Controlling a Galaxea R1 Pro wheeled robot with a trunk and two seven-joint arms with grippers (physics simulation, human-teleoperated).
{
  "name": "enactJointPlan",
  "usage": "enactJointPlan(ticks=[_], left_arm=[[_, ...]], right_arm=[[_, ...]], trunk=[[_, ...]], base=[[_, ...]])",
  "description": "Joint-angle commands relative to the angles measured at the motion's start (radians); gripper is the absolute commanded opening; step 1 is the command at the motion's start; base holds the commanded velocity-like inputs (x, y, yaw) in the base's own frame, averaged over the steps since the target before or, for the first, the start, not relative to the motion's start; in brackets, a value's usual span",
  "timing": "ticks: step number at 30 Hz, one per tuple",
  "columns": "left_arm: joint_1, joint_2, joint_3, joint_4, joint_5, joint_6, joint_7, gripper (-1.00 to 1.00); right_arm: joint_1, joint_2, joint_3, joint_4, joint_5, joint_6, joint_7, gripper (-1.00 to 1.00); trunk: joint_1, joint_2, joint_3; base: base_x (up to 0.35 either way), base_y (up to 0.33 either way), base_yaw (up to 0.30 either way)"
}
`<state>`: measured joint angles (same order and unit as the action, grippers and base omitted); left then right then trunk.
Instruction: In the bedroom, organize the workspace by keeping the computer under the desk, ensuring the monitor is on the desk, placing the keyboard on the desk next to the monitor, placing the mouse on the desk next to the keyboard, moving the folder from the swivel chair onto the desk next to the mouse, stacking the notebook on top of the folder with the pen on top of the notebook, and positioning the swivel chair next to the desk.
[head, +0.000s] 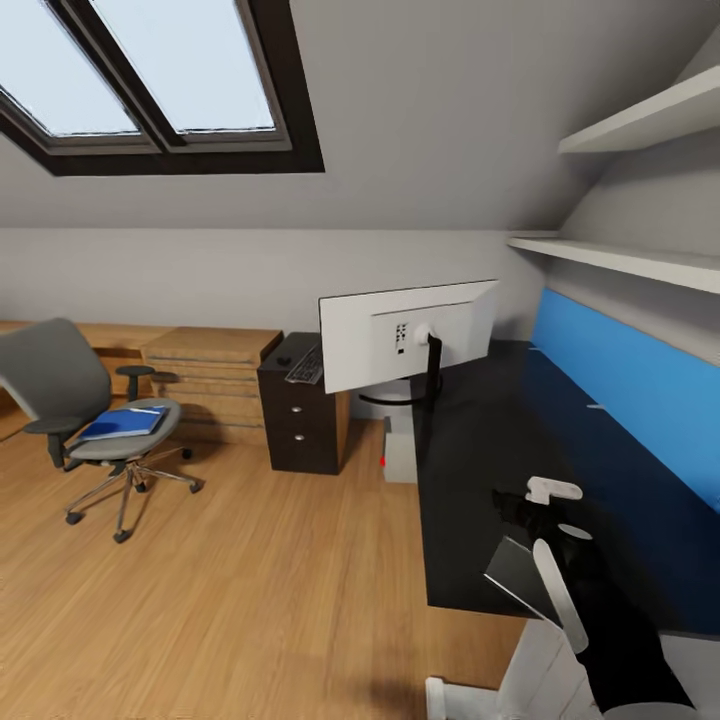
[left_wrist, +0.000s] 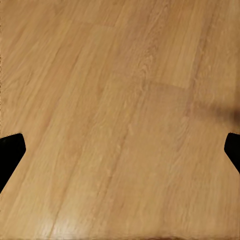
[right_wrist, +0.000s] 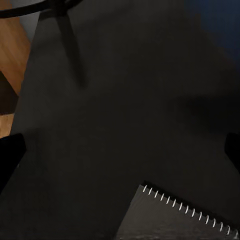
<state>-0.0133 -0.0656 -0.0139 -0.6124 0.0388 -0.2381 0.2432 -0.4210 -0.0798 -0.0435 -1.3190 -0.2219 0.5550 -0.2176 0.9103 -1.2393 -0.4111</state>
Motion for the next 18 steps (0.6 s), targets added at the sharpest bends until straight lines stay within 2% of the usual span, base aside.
enactJointPlan(ticks=[1, 2, 6, 14, 18], left_arm=[[-0.001, 0.000, -0.002, 0.000, 0.004, -0.003, 0.003, 1.00], [-0.001, 0.000, -0.001, 0.001, 0.004, -0.002, 0.004, 1.00], [-0.001, 0.000, -0.001, 0.003, 0.004, 0.002, 0.004, 1.00], [-0.001, 0.001, -0.001, 0.003, 0.004, 0.003, 0.004, 1.00], [-0.001, 0.001, -0.001, 0.003, 0.004, 0.003, 0.004, 1.00]], right_arm=[[0.000, 0.004, 0.001, -0.003, -0.010, 0.003, -0.009, 1.00], [0.000, 0.018, 0.000, -0.008, -0.010, 0.003, -0.009, 1.00], [0.002, 0.023, -0.001, -0.011, -0.010, 0.003, -0.009, 1.00], [0.002, 0.024, -0.002, -0.011, -0.009, 0.002, -0.009, 1.00], [0.002, 0.024, -0.002, -0.010, -0.008, 0.002, -0.009, 1.00]], trunk=[[0.000, -0.001, -0.001], [0.000, -0.001, -0.001], [0.000, -0.001, -0.001], [0.000, -0.001, -0.001], [0.000, -0.001, 0.000]], base=[[-0.205, 0.000, 0.000], [-0.284, 0.000, 0.000], [-0.311, 0.000, 0.000], [-0.332, 0.000, -0.002], [-0.336, 0.000, -0.110]])
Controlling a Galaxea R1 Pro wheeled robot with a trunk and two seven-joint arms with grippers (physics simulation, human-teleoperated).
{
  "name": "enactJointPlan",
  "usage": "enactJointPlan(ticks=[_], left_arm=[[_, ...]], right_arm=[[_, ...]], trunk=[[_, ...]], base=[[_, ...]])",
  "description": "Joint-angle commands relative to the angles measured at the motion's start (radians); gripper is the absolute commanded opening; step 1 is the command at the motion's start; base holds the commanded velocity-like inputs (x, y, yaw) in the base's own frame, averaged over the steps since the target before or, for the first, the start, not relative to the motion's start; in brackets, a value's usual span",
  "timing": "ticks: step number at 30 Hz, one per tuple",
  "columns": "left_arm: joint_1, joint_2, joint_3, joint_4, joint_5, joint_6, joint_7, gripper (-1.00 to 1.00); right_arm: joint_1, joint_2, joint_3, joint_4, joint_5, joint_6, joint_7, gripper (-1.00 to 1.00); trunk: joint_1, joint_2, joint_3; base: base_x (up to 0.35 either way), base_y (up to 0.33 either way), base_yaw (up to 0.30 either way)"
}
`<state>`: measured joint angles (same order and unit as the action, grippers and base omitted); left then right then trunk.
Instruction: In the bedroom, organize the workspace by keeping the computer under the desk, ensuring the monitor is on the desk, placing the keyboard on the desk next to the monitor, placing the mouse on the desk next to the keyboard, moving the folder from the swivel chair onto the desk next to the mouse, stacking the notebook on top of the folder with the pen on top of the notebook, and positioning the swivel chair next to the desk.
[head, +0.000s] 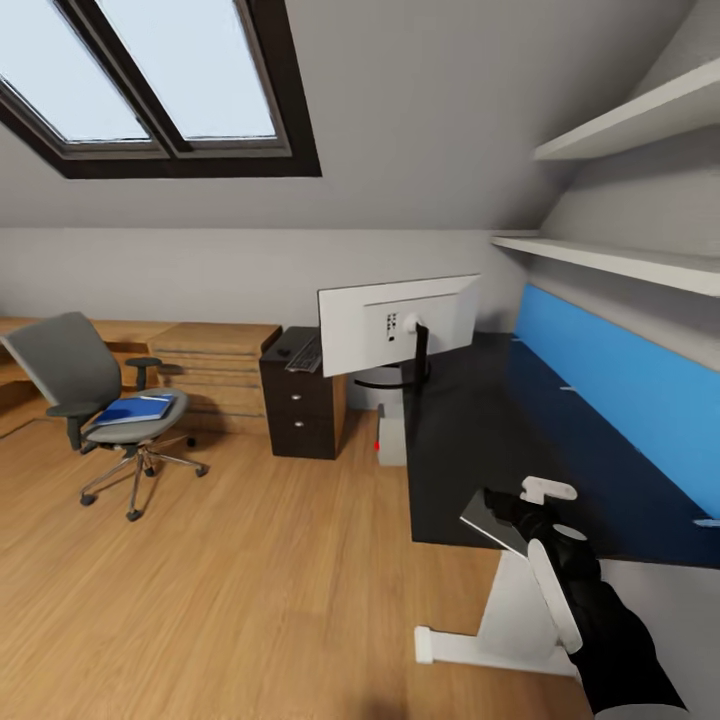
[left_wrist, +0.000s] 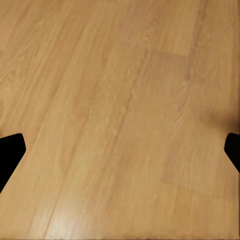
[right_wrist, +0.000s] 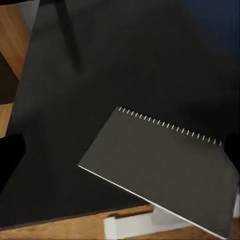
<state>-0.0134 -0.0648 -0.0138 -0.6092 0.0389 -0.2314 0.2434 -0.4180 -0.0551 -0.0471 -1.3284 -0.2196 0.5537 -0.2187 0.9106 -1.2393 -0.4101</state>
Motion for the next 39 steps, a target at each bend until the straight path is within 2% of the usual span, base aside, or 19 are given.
enactJointPlan(ticks=[1, 6, 14, 35, 39], left_arm=[[0.000, 0.000, -0.002, 0.000, 0.004, -0.003, 0.004, 1.00], [0.000, -0.001, -0.002, 0.000, 0.004, -0.004, 0.004, 1.00], [0.000, 0.000, -0.002, 0.000, 0.004, -0.005, 0.004, 1.00], [0.000, 0.000, -0.002, -0.004, 0.005, -0.010, 0.003, 1.00], [0.000, 0.000, 0.001, -0.087, 0.009, -0.011, -0.001, 1.00]], right_arm=[[-0.001, 0.000, 0.002, 0.000, -0.011, 0.003, -0.008, 1.00], [-0.001, 0.007, 0.002, 0.002, -0.013, 0.001, -0.008, 1.00], [-0.001, 0.038, 0.001, 0.003, -0.011, -0.004, -0.011, 1.00], [-0.001, 0.038, -0.004, 0.000, -0.010, -0.004, -0.011, 1.00], [-0.001, 0.036, -0.022, -0.001, -0.010, 0.001, -0.011, 1.00]], trunk=[[-0.001, -0.001, -0.001], [-0.001, -0.001, 0.000], [-0.001, -0.001, 0.000], [-0.001, -0.001, 0.000], [-0.001, -0.001, 0.000]], base=[[-0.333, 0.000, -0.212], [-0.326, 0.019, -0.215], [-0.304, 0.092, -0.058], [-0.035, 0.009, -0.002], [0.000, 0.000, 0.000]])
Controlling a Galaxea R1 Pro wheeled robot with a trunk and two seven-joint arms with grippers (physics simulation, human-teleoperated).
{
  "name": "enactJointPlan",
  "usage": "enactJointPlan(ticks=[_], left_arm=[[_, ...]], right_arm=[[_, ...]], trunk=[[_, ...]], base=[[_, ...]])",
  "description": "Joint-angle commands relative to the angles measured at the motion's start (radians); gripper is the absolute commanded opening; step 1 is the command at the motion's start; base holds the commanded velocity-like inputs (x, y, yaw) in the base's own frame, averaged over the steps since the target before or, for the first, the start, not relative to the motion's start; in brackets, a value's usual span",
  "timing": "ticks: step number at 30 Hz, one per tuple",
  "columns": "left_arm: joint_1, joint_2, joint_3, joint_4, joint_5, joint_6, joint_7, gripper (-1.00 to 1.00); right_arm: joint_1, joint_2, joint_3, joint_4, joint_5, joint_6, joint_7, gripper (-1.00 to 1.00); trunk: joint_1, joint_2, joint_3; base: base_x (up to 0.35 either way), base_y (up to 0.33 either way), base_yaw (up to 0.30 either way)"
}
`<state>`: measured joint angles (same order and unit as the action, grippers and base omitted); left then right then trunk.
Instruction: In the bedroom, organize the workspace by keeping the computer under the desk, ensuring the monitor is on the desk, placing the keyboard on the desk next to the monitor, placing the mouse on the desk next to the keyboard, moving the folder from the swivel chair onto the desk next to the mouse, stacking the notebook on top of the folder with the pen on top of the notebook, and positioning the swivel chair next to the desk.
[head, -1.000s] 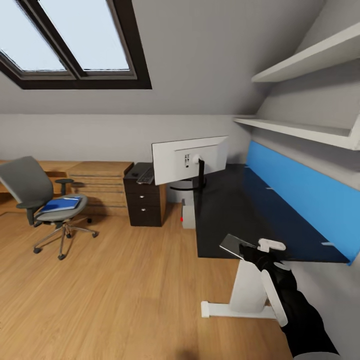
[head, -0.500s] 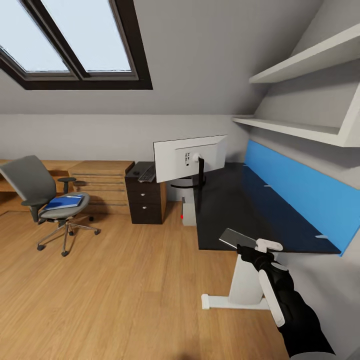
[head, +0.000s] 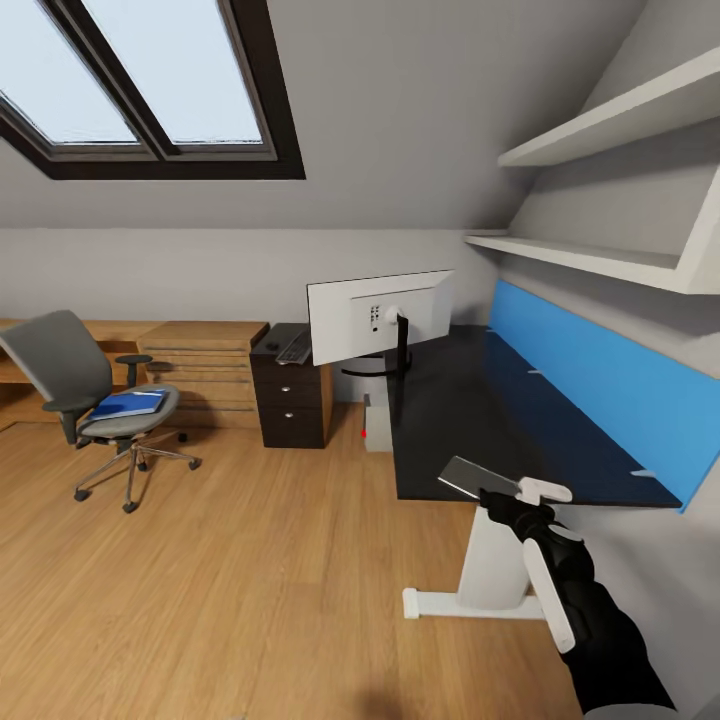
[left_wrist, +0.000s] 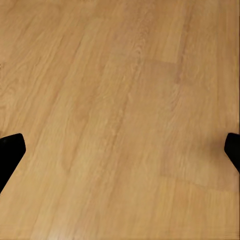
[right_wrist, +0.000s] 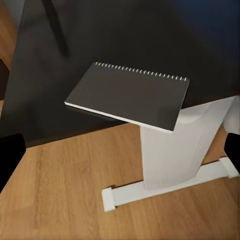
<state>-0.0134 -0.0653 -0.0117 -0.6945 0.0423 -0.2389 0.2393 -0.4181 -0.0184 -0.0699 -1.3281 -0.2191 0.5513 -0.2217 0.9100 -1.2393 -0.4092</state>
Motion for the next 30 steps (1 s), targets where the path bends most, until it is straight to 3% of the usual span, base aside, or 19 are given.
enactJointPlan(ticks=[1, 2, 6, 8, 9, 10, 17, 20, 23, 24, 29, 30], left_arm=[[0.000, 0.000, -0.001, -0.011, 0.008, -0.003, 0.003, 1.00], [0.000, 0.000, -0.001, -0.050, 0.075, -0.003, 0.003, 1.00], [0.000, 0.001, -0.002, -0.056, 0.110, 0.002, 0.002, 1.00], [0.000, 0.001, -0.001, -0.057, 0.115, 0.003, 0.002, 1.00], [0.000, 0.001, 0.001, -0.056, 0.123, 0.005, 0.002, 1.00], [0.000, 0.001, 0.001, -0.056, 0.123, 0.005, 0.002, 1.00], [0.000, 0.001, 0.001, -0.054, 0.123, 0.007, 0.003, 1.00], [0.000, 0.000, 0.017, -0.054, 0.123, 0.007, 0.003, 1.00], [0.000, -0.001, 0.034, -0.054, 0.123, 0.007, 0.003, 1.00], [0.000, -0.001, 0.036, -0.053, 0.123, 0.007, 0.003, 1.00], [0.000, -0.001, 0.038, -0.053, 0.123, 0.007, 0.003, 1.00], [0.000, -0.001, 0.038, -0.053, 0.123, 0.007, 0.003, 1.00]], right_arm=[[-0.001, -0.001, -0.003, -0.001, -0.011, 0.004, -0.008, 1.00], [-0.001, -0.001, -0.024, -0.001, -0.011, 0.006, -0.006, 1.00], [-0.001, -0.001, -0.047, 0.000, -0.012, 0.007, -0.004, 1.00], [-0.001, -0.001, -0.058, 0.000, -0.012, 0.007, -0.004, 1.00], [-0.001, -0.002, -0.107, 0.001, -0.081, 0.006, -0.002, 1.00], [-0.001, -0.003, -0.111, 0.001, -0.092, 0.006, -0.002, 1.00], [-0.001, -0.003, -0.131, 0.001, -0.112, 0.007, -0.002, 1.00], [-0.001, -0.003, -0.152, 0.001, -0.118, 0.007, -0.002, 1.00], [-0.001, -0.003, -0.157, 0.007, -0.165, 0.007, -0.002, 1.00], [0.002, -0.005, -0.159, 0.011, -0.214, 0.007, -0.002, 1.00], [0.008, -0.023, -0.196, 0.026, -0.323, 0.021, -0.001, 1.00], [0.008, -0.031, -0.216, 0.036, -0.367, 0.035, -0.001, 1.00]], trunk=[[0.000, -0.001, -0.001], [0.000, -0.001, -0.001], [0.012, -0.022, -0.011], [0.019, -0.036, -0.017], [0.023, -0.043, -0.020], [0.027, -0.050, -0.023], [0.054, -0.099, -0.045], [0.065, -0.120, -0.054], [0.077, -0.141, -0.064], [0.081, -0.148, -0.067], [0.100, -0.183, -0.083], [0.104, -0.190, -0.086]], base=[[0.000, 0.000, 0.000], [0.000, 0.000, 0.000], [0.000, 0.000, 0.000], [0.000, 0.000, 0.000], [0.000, 0.000, 0.000], [0.000, 0.000, 0.000], [0.000, 0.000, 0.000], [0.000, 0.000, 0.000], [0.000, 0.000, 0.000], [0.000, 0.000, 0.000], [0.000, 0.000, 0.000], [0.000, 0.000, 0.000]])
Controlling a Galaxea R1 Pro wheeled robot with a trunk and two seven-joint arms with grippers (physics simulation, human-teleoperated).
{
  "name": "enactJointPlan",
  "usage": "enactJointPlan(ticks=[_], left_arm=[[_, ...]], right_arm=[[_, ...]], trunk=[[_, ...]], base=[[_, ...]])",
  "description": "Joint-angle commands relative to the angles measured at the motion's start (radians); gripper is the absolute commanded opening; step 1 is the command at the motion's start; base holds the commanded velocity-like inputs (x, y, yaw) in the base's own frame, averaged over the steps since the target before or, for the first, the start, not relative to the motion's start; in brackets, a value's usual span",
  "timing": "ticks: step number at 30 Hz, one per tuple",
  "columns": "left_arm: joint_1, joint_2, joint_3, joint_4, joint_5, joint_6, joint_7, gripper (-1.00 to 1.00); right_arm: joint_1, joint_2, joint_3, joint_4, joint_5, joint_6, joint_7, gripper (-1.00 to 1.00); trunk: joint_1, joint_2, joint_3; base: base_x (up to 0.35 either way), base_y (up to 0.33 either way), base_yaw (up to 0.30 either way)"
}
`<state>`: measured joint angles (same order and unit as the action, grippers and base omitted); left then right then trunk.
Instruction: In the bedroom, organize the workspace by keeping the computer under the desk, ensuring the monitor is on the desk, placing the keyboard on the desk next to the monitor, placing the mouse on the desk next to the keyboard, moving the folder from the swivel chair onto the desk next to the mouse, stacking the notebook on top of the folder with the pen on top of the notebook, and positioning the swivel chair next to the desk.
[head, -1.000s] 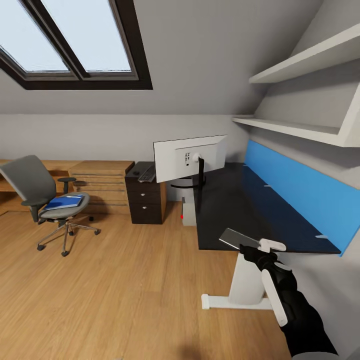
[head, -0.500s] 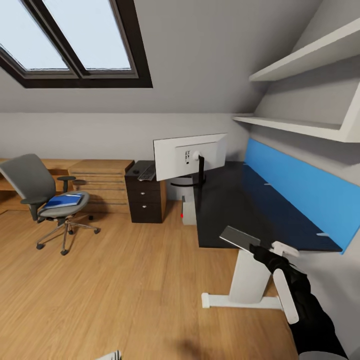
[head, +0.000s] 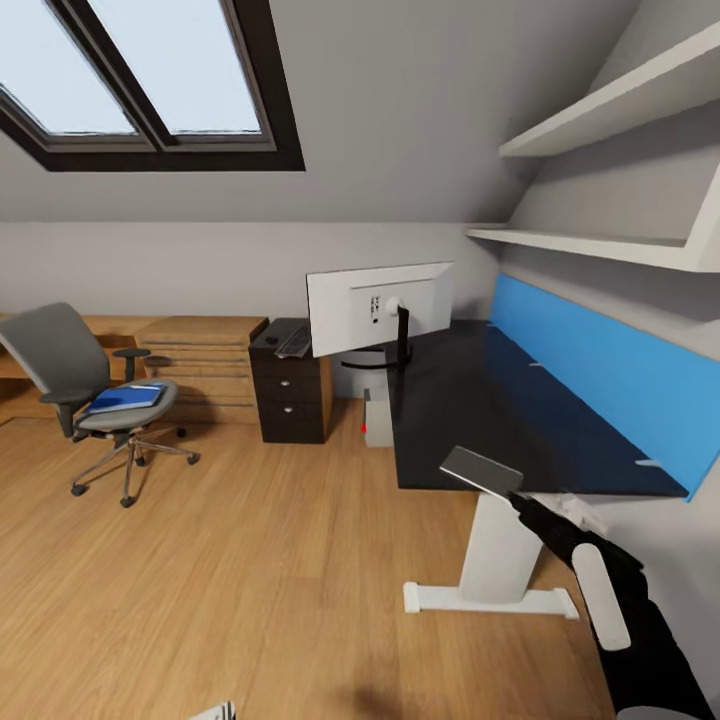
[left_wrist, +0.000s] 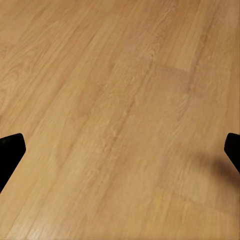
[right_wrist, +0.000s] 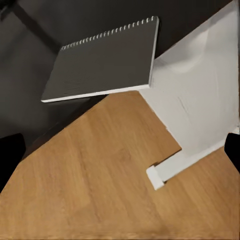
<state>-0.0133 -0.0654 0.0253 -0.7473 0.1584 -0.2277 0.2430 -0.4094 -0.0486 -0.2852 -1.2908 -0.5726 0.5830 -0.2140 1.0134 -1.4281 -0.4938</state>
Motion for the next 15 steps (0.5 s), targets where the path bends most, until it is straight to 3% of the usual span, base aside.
enactJointPlan(ticks=[1, 6, 7, 9, 15], left_arm=[[-0.001, -0.001, 0.001, 0.000, 0.007, -0.004, -0.001, 1.00], [-0.001, -0.001, 0.002, 0.000, 0.007, -0.004, -0.001, 1.00], [-0.001, -0.001, 0.002, 0.000, 0.007, -0.004, -0.001, 1.00], [-0.001, -0.001, 0.002, 0.000, 0.007, -0.004, -0.001, 1.00], [-0.001, -0.001, 0.002, 0.000, 0.007, -0.004, -0.001, 1.00]], right_arm=[[-0.001, -0.004, -0.012, 0.005, -0.038, 0.012, -0.009, 1.00], [0.001, -0.028, -0.082, 0.029, -0.186, 0.071, -0.008, 1.00], [0.001, -0.038, -0.111, 0.035, -0.252, 0.104, -0.009, 1.00], [0.000, -0.047, -0.135, 0.040, -0.320, 0.139, -0.009, 1.00], [0.000, -0.073, -0.171, 0.050, -0.499, 0.209, -0.011, 1.00]], trunk=[[0.004, -0.008, -0.004], [0.023, -0.043, -0.020], [0.027, -0.050, -0.023], [0.035, -0.064, -0.029], [0.058, -0.106, -0.048]], base=[[0.000, 0.000, 0.000], [0.000, 0.000, 0.000], [0.000, 0.000, 0.000], [0.000, 0.000, 0.000], [0.000, 0.000, 0.000]])
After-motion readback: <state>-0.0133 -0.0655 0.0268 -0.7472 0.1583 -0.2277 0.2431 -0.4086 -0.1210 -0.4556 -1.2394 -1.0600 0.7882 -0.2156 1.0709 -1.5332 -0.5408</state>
